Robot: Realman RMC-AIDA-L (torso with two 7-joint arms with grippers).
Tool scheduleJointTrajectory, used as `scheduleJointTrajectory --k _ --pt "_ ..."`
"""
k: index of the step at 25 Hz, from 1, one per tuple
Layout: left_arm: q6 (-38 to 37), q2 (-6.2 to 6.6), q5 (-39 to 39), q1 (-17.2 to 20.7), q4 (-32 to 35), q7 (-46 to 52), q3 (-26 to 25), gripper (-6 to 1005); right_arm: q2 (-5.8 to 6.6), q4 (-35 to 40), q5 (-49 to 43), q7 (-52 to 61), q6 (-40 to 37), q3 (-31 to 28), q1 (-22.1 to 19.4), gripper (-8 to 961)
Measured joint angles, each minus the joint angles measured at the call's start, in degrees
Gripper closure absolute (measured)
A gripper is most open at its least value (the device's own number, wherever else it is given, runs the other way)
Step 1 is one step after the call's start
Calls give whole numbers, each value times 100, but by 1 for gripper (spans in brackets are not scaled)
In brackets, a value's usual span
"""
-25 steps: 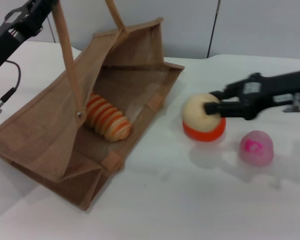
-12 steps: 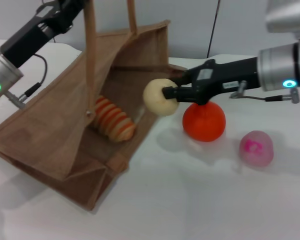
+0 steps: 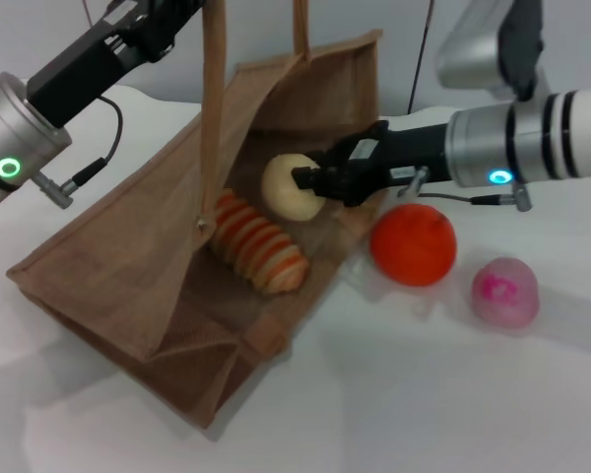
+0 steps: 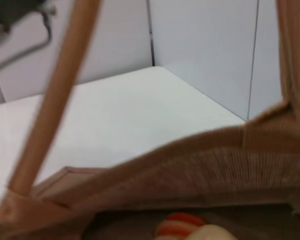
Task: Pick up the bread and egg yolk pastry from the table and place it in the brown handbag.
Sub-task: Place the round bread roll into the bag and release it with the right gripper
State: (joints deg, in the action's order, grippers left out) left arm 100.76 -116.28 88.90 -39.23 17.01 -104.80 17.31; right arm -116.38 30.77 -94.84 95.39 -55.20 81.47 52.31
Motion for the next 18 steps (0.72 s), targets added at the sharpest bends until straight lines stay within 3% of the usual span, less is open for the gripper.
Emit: scheduleJointTrajectory --k 10,15,18 --pt "386 1 47 -5 -5 58 -45 878 -19 67 1351 -59 1412 2305 214 751" --pt "393 5 61 24 -5 58 -67 879 -23 282 1730 -749 1556 2784 176 796" --pt "398 8 68 34 -5 57 -75 879 -24 405 2143 -1408 1537 2985 46 769"
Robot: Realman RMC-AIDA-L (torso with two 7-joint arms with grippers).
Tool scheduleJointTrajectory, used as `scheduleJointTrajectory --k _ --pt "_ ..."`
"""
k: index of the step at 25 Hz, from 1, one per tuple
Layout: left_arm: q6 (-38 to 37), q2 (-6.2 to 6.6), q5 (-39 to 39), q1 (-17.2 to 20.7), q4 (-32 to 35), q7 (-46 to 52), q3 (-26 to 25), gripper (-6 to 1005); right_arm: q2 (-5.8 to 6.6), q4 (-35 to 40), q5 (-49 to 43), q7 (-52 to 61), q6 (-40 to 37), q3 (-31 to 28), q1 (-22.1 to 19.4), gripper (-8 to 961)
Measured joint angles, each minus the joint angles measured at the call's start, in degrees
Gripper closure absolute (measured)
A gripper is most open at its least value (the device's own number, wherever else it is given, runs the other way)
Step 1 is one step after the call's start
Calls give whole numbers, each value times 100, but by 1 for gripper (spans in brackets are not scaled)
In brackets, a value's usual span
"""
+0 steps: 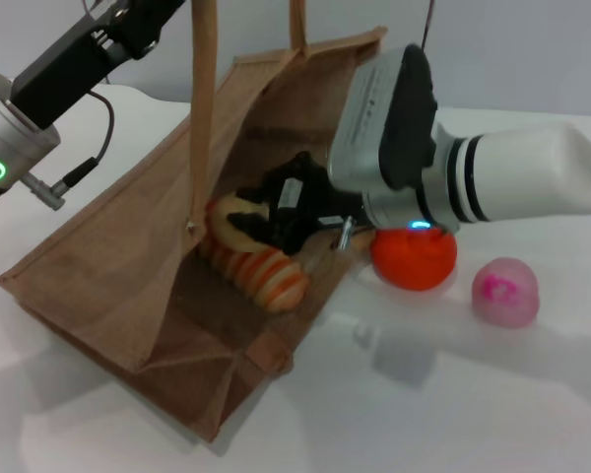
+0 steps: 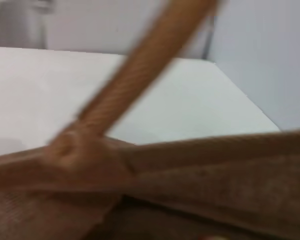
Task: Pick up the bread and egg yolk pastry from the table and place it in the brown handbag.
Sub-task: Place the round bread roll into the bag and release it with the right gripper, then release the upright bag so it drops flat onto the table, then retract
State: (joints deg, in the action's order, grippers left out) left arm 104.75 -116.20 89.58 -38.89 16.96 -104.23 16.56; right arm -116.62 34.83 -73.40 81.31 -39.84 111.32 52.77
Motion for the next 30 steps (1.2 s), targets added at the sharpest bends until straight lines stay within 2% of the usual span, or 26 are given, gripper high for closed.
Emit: scheduleJointTrajectory --k 8,11,15,16,19,22,26,30 --pt "-30 10 86 90 0 -29 -15 879 5 58 1152 -1336 -52 257 -252 697" --pt "-58 9 118 205 0 -73 -86 879 34 96 1436 -1461 -81 250 -381 442" --pt "-74 -2 166 468 0 -209 -360 879 68 136 1589 -1555 -117 99 -600 244" --pt "-78 -3 167 497 0 -224 -407 879 77 189 1592 -1598 -199 -43 -703 194" --pt "-98 -5 168 587 0 -265 -663 879 133 345 1575 -1718 -665 -659 -1106 125" --pt "-284 -6 168 612 1 -289 -759 879 249 352 1570 -1830 -1400 -1540 -1542 56" --pt "-783 -8 170 622 -46 -355 -770 878 446 124 1568 -1990 -2444 -2602 -2075 56" --pt "-1177 -8 277 641 -272 -847 -772 872 491 -364 1585 -2668 -3500 -3694 -2402 56"
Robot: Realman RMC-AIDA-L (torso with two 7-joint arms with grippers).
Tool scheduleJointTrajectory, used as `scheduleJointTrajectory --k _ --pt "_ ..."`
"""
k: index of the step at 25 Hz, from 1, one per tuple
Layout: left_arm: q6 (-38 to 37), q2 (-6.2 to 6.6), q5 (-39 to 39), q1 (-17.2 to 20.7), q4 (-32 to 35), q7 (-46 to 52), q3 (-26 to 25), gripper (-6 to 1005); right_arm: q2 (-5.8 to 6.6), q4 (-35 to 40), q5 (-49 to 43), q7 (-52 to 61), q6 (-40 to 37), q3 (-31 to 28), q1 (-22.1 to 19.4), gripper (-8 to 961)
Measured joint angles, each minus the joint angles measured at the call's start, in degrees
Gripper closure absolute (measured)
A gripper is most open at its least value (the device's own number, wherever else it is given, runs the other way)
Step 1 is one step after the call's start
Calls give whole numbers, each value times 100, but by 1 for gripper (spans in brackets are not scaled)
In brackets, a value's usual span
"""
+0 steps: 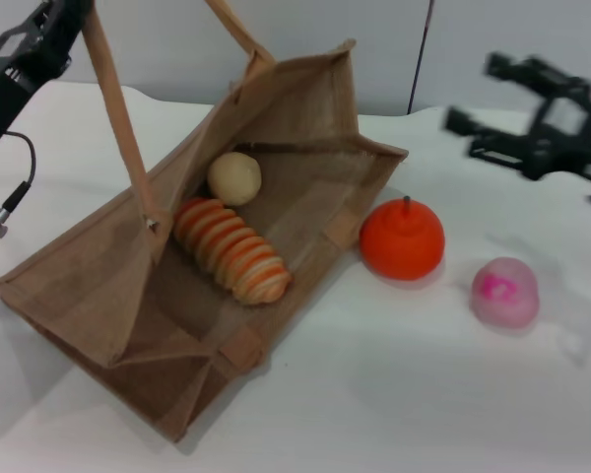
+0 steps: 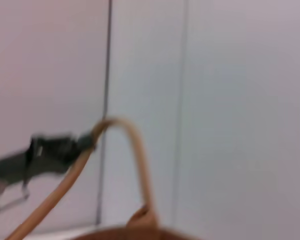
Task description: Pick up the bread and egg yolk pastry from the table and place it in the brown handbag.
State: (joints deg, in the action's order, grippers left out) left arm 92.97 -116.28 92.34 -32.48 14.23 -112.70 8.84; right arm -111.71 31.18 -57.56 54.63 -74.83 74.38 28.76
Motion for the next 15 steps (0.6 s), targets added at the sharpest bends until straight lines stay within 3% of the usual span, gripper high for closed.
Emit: scheduleJointTrajectory --k 7,15 --pt "-519 -13 199 -82 -702 -1686 -5 859 -73 -1257 20 -1762 -1335 -1656 -131 56" --pt "-698 -56 573 -161 -1541 -3797 -5 558 -383 -1923 27 -3374 -1539 -2931 -214 56"
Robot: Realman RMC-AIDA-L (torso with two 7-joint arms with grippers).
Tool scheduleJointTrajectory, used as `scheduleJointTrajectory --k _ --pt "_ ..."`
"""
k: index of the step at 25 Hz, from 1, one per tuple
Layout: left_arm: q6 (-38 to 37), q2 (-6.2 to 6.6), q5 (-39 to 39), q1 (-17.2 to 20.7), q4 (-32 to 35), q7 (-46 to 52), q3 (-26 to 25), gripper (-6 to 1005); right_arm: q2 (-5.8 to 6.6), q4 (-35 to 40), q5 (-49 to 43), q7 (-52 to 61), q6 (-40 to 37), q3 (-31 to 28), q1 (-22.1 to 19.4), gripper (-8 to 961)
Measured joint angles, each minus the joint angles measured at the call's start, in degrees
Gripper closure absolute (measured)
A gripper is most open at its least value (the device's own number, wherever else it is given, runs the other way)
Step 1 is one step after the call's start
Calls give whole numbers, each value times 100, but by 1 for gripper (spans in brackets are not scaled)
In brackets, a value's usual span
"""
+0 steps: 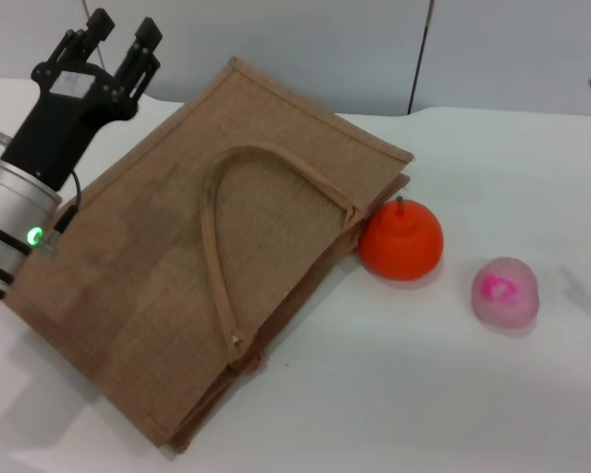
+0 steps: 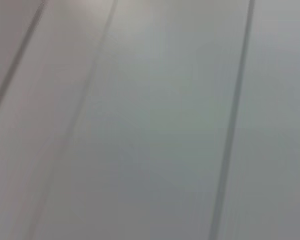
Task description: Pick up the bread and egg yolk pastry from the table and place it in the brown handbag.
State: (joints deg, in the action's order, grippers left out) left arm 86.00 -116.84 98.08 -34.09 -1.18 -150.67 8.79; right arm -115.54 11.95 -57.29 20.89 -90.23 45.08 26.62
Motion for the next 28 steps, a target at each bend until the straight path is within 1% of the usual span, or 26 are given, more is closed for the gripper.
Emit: scheduleJointTrajectory --k 4,6,9,20,28 --pt "-34 -13 311 6 -409 -934 0 397 -16 -399 -1 -661 -44 -494 -1 56" --pt "-21 -17 416 34 -525 -1169 1 368 -15 -508 -1 -723 -45 -694 2 56" --pt "10 -24 473 69 -541 -1179 0 372 -14 -568 -15 -717 -46 -816 -8 56" --pt "100 -23 483 120 -601 -1170 0 381 -3 -710 -30 -619 -9 -824 -12 56" --pt "79 -23 500 155 -621 -1172 0 382 23 -700 -24 -147 115 -846 -34 56"
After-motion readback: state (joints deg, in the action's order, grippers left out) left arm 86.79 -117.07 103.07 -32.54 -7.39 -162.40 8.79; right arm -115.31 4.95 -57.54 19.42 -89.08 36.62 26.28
